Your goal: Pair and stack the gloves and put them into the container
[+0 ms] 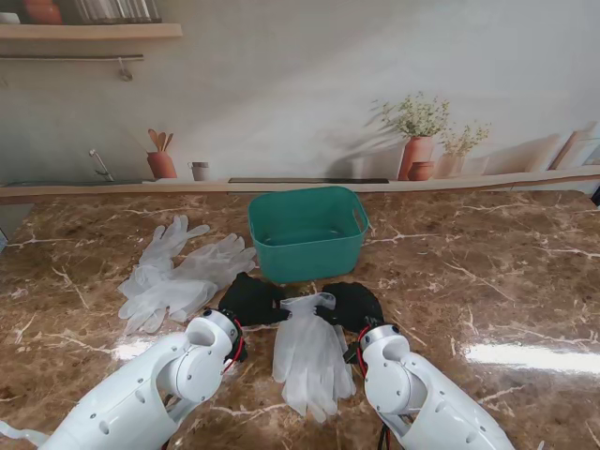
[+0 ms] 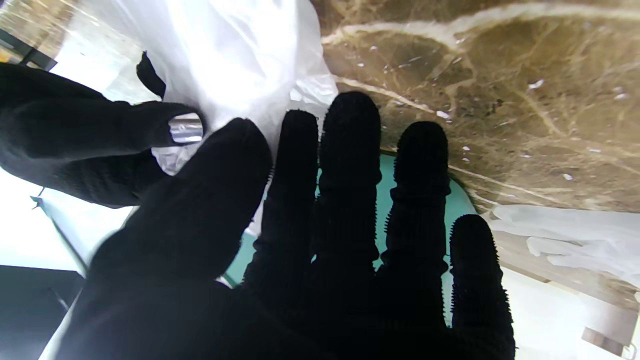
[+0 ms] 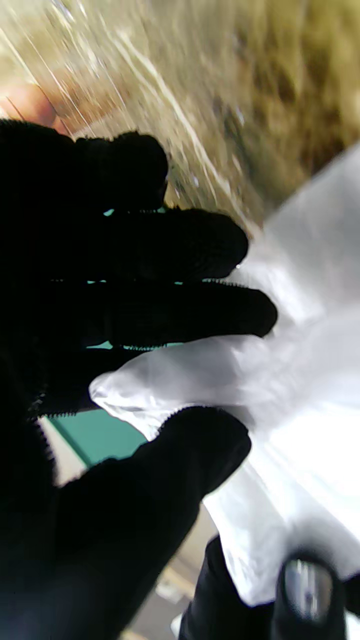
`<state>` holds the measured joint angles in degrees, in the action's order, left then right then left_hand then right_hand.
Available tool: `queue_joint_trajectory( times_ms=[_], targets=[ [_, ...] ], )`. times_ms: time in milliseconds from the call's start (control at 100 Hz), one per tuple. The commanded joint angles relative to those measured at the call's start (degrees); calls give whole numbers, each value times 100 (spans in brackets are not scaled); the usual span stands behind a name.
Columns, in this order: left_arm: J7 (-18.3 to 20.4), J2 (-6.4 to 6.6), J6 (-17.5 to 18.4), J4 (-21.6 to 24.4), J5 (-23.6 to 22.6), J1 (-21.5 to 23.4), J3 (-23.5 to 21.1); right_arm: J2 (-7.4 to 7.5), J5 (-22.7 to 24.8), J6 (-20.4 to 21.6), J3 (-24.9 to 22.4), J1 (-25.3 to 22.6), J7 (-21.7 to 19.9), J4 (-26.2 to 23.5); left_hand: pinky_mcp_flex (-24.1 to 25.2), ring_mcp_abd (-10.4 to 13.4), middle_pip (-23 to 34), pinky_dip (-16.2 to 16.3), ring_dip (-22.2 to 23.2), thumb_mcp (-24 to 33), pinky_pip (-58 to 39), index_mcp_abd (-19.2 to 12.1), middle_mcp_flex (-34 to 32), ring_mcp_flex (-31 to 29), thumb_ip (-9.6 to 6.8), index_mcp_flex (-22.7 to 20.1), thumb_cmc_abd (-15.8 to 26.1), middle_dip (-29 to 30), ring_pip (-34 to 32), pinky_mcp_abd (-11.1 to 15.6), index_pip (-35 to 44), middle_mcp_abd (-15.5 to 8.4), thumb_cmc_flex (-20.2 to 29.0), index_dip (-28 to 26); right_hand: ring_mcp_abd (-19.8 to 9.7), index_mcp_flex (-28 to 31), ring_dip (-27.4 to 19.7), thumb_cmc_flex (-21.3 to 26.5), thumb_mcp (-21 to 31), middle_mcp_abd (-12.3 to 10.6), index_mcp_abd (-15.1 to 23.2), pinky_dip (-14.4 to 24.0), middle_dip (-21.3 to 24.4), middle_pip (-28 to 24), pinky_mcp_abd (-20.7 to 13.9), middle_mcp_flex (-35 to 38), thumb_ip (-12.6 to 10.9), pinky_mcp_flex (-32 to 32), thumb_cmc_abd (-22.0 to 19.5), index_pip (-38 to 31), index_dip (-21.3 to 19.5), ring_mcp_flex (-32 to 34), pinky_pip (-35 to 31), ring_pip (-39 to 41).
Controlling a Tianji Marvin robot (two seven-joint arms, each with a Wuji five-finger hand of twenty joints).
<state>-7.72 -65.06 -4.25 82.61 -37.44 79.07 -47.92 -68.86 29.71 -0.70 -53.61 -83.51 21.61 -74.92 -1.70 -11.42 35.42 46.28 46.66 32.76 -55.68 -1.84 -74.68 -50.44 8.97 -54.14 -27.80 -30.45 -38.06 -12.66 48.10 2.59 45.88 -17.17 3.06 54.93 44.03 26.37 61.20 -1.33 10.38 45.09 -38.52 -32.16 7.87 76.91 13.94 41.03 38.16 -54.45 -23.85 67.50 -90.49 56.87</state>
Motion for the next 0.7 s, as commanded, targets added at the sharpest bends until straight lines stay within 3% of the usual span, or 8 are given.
queue_joint_trajectory(
  times_ms=[0, 60, 100, 170, 280, 440, 530, 690],
  targets=[
    [94, -33, -58, -40, 20, -3, 6, -34, 104, -230, 17, -26, 4, 104, -5, 34, -525, -116, -326, 32, -100, 67, 384, 358, 201, 468, 42, 245, 458, 202, -536, -52, -130, 318, -201, -154, -107, -397, -124, -94, -140, -139, 152, 129, -166, -190, 95, -182, 182, 449, 106, -231, 153, -192],
    [42, -42, -65, -61, 25, 25, -6, -12, 179, -431, 5, -59, -40, 58, 34, -24, -797, -263, -515, 403, -59, 184, 981, 711, 222, 768, 57, 435, 689, 275, -1249, 5, -379, 207, -233, -128, -184, -674, -250, -120, -333, -158, 240, 262, -204, -485, -181, -383, 96, 1489, -403, -487, 356, -436],
    [38, -34, -90, -35, 0, 63, -29, -4, 175, -522, -21, -95, -77, 14, 109, -23, -990, -352, -616, 671, 34, 244, 1418, 936, 147, 984, 150, 587, 828, 311, -1680, 35, -634, 131, -232, -275, -245, -970, -379, -123, -502, -107, 296, 383, -278, -832, -665, -560, -33, 2417, -1007, -755, 460, -633],
    [66, -5, -88, 28, -72, 151, -103, 8, 184, -676, -82, -176, -123, -87, 250, 127, -1290, -569, -880, 999, 326, 336, 2200, 1396, -180, 1373, 307, 857, 1217, 445, -2170, 203, -973, 91, -259, -727, -316, -1079, -668, -148, -591, -83, 377, 560, -355, -1344, -697, -717, -28, 2875, -906, -1027, 546, -825],
    [63, 31, -66, 155, -176, 332, -289, 53, 414, -842, -178, -287, -108, -231, 406, 171, -1399, -935, -1203, 800, 730, 350, 3186, 2036, -208, 1756, 330, 1102, 1651, 668, -2512, 214, -1029, 167, -309, -1324, -457, -1171, -1208, -186, -646, -91, 596, 805, -436, -2118, -764, -994, -231, 3214, -813, -1518, 851, -1261],
    [53, 73, 83, 445, -235, 699, -687, 121, 890, -866, -318, -415, 77, -466, 434, 343, -1719, -1806, -1888, 224, 1496, 351, 4296, 2840, -249, 2023, 449, 1476, 2241, 959, -2748, 176, -1151, 251, -311, -1469, -858, -949, -1611, -166, -652, -350, 902, 981, -252, -2741, -896, -1602, -369, 3240, -821, -2111, 1905, -2122],
    [154, 93, 181, 671, -138, 936, -953, 170, 1162, -860, -345, -442, 105, -624, 388, 517, -1920, -2285, -2214, -334, 1946, 379, 4607, 3124, -299, 2083, 608, 1608, 2453, 1099, -2963, 118, -1120, 366, -343, -1513, -1206, -841, -1615, -158, -637, -572, 1040, 1066, -199, -3004, -902, -1810, -290, 3239, -828, -2358, 2530, -2710],
    [135, 87, 351, 928, 15, 1245, -1307, 269, 1495, -902, -246, -351, -130, -811, 363, 637, -1995, -2618, -2353, -778, 2403, 392, 4741, 3290, -355, 2061, 756, 1658, 2538, 1158, -3125, 130, -1065, 456, -368, -1457, -1880, -708, -1057, -190, -620, -960, 1436, 1380, -112, -3004, -786, -1652, 220, 3225, -798, -2266, 3106, -3649]
  ],
)
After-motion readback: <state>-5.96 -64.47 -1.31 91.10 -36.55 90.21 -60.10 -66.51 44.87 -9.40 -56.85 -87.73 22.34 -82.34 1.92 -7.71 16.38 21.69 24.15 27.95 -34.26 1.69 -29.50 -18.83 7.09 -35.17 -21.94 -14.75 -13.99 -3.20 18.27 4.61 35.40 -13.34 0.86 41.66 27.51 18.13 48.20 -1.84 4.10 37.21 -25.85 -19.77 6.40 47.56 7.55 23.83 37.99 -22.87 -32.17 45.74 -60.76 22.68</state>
